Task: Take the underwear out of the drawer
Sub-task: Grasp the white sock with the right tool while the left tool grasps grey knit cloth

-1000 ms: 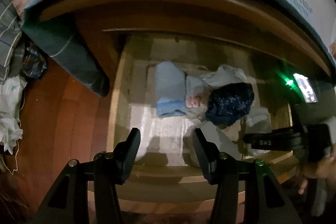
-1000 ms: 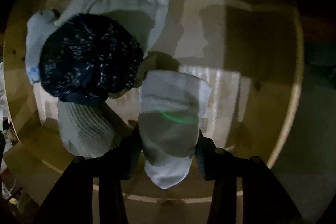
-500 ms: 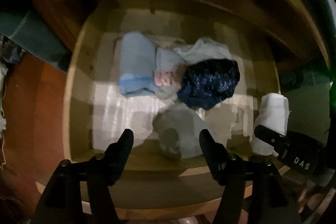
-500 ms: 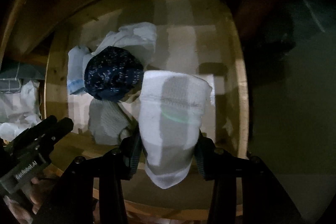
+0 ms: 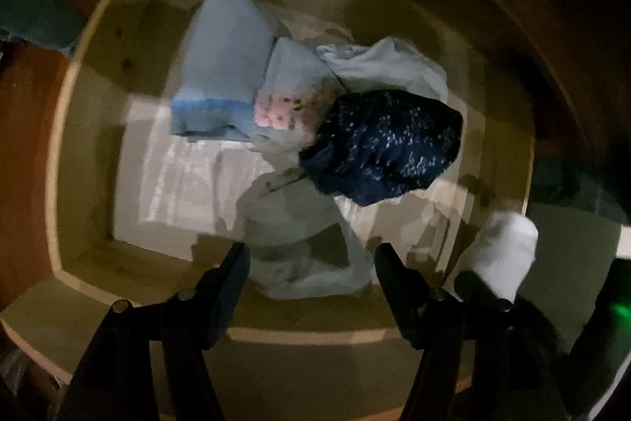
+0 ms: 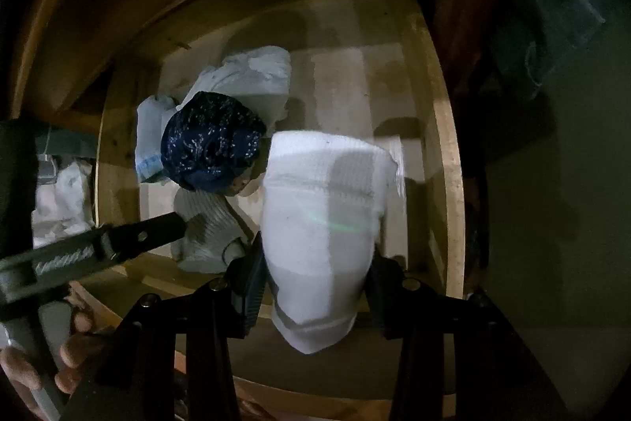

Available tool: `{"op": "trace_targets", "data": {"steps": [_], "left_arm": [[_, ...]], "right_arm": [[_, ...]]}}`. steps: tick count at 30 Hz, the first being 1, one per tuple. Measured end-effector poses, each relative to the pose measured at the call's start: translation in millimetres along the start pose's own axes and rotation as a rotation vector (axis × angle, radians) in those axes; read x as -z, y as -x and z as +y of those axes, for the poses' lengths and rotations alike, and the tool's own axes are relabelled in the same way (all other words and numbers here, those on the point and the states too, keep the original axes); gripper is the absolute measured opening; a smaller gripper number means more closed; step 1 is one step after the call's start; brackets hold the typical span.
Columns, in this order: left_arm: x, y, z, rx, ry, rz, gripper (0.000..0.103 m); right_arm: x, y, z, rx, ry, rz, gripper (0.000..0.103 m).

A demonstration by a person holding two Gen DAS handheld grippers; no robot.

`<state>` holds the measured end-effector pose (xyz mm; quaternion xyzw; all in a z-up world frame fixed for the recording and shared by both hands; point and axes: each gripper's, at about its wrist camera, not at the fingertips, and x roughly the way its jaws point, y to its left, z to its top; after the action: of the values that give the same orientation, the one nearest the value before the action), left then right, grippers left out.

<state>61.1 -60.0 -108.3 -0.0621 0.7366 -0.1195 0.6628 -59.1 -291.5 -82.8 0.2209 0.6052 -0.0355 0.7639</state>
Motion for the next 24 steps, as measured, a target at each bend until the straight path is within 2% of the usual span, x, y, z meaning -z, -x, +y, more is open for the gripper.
{"op": "trace_targets", "data": {"steps": [3,9,13,18,24], "left_arm": [[-5,-13,-4,-0.007,0.018,0.045,0.068],[-17,-33,-1,-0.119,0.056,0.120,0.068],[-20,-44,-2,-0.166,0.039,0.164,0.070],[-22,-49,-1,-0.178,0.027,0.186,0.069],[-21,-39,9,-0.138,0.015,0.143,0.050]], "right_arm": [[0,0,1,0.000,0.004,0.001,0.041],[0,-2,2,-0.002,0.010,0.004,0.041],[-1,-3,4,-0.006,0.015,0.008,0.041],[-2,-2,3,-0.007,0.020,0.011,0.042],[-1,-2,3,0.003,0.029,0.009,0.042]]}}
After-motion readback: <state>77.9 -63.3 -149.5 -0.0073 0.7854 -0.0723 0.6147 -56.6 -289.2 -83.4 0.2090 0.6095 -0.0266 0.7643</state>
